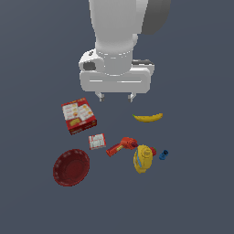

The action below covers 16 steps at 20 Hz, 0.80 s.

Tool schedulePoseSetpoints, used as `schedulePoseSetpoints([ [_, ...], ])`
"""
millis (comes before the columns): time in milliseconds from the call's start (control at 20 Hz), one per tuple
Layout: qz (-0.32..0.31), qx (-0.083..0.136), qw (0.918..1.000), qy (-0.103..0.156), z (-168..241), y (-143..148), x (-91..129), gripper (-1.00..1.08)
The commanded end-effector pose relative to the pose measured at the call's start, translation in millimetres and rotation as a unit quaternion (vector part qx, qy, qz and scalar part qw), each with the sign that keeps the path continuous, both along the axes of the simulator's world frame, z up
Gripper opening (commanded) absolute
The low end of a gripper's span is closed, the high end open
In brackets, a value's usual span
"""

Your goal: Pick up a designated object from a clutter of objects.

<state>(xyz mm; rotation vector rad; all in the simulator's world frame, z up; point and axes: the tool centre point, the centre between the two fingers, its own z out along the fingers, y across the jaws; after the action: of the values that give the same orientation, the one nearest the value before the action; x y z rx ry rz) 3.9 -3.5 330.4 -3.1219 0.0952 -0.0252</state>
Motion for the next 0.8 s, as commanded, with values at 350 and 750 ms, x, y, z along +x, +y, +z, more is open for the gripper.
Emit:
schedulePoseSetpoints([
  [350,0.014,-0.012,0.9998,-0.001,4.2,-4.1,-1.0,1.0],
  [750,0.016,-0.014,0.9998,-0.002,4.6,-4.5,-0.8,1.0],
])
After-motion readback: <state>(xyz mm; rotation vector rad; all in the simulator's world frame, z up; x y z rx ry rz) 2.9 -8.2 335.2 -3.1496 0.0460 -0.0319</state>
